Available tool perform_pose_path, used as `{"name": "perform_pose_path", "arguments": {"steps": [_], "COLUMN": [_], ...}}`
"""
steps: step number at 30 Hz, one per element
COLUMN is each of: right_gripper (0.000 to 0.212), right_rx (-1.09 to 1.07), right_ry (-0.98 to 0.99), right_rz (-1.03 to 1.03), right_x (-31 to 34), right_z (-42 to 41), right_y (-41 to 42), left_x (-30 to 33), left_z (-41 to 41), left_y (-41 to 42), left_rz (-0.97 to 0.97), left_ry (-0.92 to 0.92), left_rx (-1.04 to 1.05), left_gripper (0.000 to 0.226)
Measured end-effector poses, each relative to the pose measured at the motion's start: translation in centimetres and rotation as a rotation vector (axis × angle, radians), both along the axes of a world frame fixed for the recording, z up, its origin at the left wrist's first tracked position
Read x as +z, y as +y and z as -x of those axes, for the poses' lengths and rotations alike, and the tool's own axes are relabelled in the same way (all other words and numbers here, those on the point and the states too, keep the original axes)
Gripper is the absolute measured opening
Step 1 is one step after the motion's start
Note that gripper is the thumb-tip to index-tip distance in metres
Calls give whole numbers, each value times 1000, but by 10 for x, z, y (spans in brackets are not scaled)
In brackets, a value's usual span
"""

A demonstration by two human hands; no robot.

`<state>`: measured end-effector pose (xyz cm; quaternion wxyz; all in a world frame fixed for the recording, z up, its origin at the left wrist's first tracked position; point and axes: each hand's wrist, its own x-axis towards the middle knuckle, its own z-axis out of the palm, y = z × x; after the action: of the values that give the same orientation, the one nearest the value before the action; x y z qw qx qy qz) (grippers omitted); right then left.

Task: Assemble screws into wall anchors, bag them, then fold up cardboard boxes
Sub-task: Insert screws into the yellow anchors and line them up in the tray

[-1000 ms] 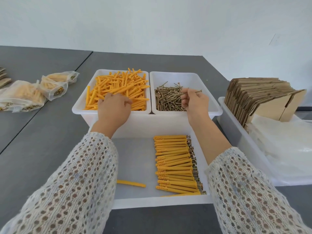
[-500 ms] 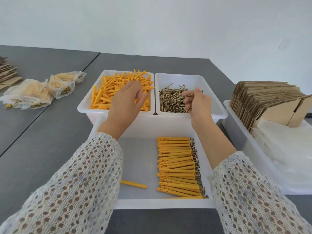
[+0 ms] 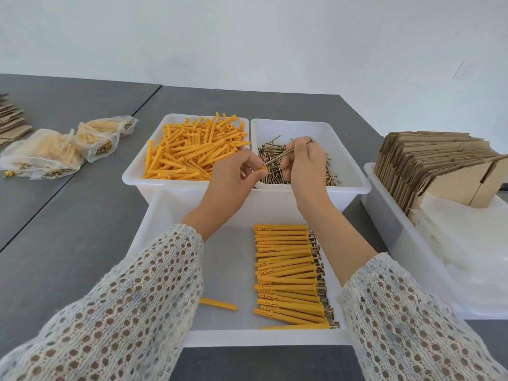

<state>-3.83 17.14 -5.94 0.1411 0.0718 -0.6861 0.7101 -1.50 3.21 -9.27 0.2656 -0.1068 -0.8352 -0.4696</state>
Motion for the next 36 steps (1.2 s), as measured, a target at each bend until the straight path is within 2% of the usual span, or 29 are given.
{"name": "perform_pose_path", "arguments": {"steps": [9,14,22,28,32,36], "right_gripper": [31,28,24,31,53,58], "right_rx": [-70,14,198,322,210,-49], "right_ry": [97,149,144,161,186,0], "right_rz": [-32,-131,-156,-297,-215,53], "right_x": [-1,-3,2,1,3,6], "right_z": [-2,-7,-4,-5,-6,4], "right_y": [-4,-8,1,9,9,14], "left_x": [1,0,1,13,25,31], "left_z": [-1,0,0,-7,-16,-23], "left_y": [1,2,1,8,14,21], "left_rz": [2,-5,-17,-114,-219,-160], "left_ry": [26,72,120,164,215,99], "left_rx": [2,-7,25,16,-37,-165], "left_gripper": [8,4,7,2,6,6]}}
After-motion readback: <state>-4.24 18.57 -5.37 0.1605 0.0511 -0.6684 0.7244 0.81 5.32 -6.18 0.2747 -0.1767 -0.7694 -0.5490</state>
